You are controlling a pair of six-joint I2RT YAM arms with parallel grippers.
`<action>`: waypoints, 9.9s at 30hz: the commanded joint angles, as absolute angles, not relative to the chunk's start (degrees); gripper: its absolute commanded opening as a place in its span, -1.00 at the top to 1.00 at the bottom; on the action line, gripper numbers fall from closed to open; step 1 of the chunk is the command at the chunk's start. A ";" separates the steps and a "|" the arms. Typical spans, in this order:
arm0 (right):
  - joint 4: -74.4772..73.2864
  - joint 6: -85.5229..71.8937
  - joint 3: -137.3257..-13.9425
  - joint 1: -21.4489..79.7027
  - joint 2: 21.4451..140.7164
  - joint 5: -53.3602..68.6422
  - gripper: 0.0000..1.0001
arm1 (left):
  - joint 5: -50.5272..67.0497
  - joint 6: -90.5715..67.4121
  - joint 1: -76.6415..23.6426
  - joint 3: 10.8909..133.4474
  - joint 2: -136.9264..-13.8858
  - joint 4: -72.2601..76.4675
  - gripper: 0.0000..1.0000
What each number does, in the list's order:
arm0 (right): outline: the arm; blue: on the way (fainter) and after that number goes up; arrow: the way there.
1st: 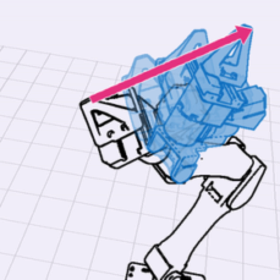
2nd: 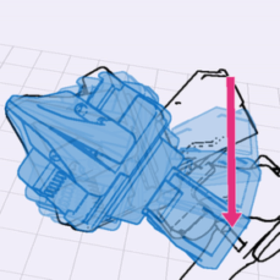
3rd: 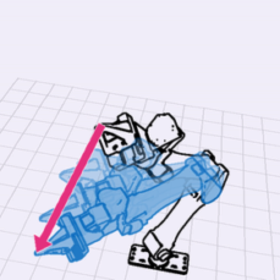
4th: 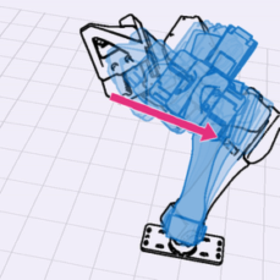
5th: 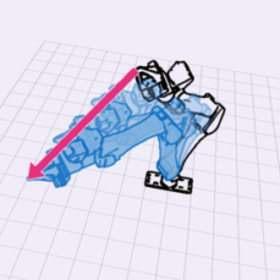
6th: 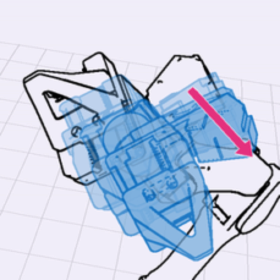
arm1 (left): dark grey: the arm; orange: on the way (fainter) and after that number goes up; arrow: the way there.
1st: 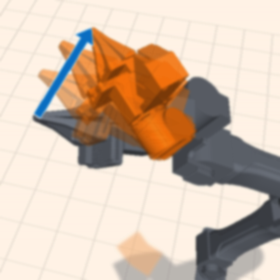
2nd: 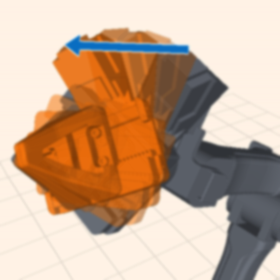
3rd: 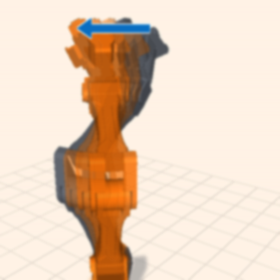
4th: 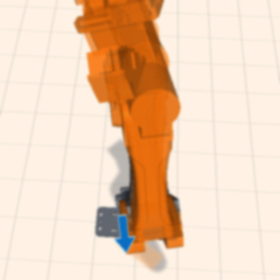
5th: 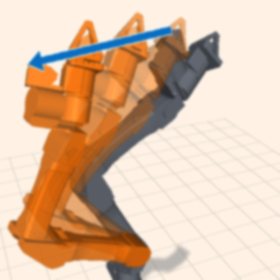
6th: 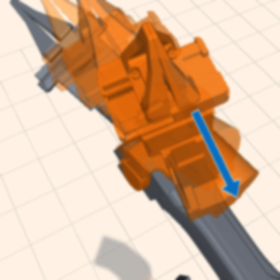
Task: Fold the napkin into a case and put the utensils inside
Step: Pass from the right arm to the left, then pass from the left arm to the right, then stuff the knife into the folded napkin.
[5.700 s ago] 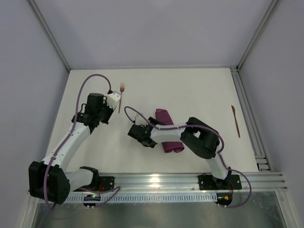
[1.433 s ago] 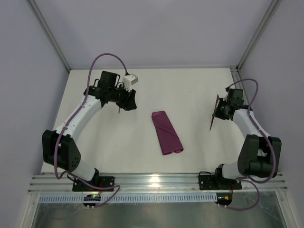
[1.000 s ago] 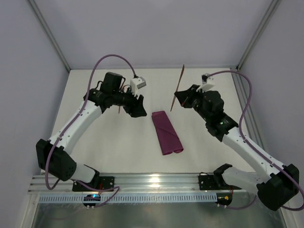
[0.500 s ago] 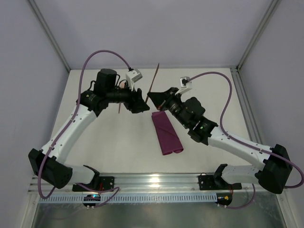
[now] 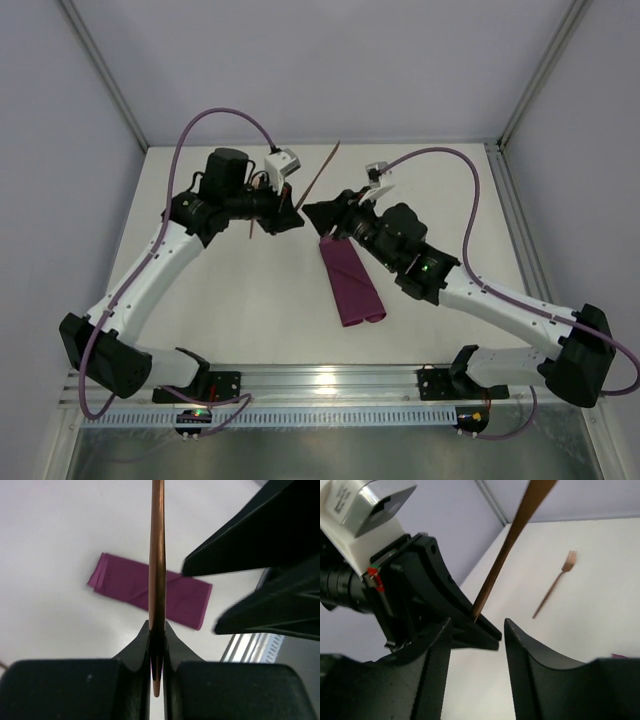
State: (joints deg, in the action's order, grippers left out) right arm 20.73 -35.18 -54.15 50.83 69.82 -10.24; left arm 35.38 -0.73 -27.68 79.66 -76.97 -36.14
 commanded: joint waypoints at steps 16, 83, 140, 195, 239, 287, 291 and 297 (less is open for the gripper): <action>-26.26 52.54 -67.66 59.68 66.67 0.26 -0.47 | 37.88 30.66 -27.16 80.86 -83.58 -71.09 1.00; -19.43 -39.97 -33.67 53.35 62.76 -2.37 0.94 | 15.74 5.63 -31.72 83.32 -97.73 -31.73 0.06; 7.65 -65.21 -15.47 46.49 60.12 6.68 0.56 | 26.19 8.61 -40.17 78.31 -105.21 -36.56 0.23; 22.24 -76.55 -9.76 50.27 61.61 -4.39 0.94 | 19.60 10.55 -41.04 78.49 -105.47 -36.30 0.31; -17.99 -48.09 -36.37 53.87 69.08 -20.64 -0.11 | 21.97 10.72 -41.04 79.01 -105.56 -38.23 0.30; -23.29 -45.53 -40.25 65.22 80.95 -19.42 0.82 | 20.65 13.36 -41.04 76.20 -100.99 -39.99 0.33; -23.55 -44.83 -41.65 64.78 80.33 -19.34 0.87 | 20.57 13.45 -41.04 76.20 -100.99 -40.17 0.33; -21.63 -43.07 -41.49 62.67 79.19 -17.84 0.94 | 20.30 13.71 -41.04 76.38 -100.90 -40.52 0.34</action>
State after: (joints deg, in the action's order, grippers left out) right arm -24.05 -44.64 -39.97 63.66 81.97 -18.15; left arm 20.56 12.62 -40.86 76.31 -103.63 -39.77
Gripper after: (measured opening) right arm 0.190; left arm 0.331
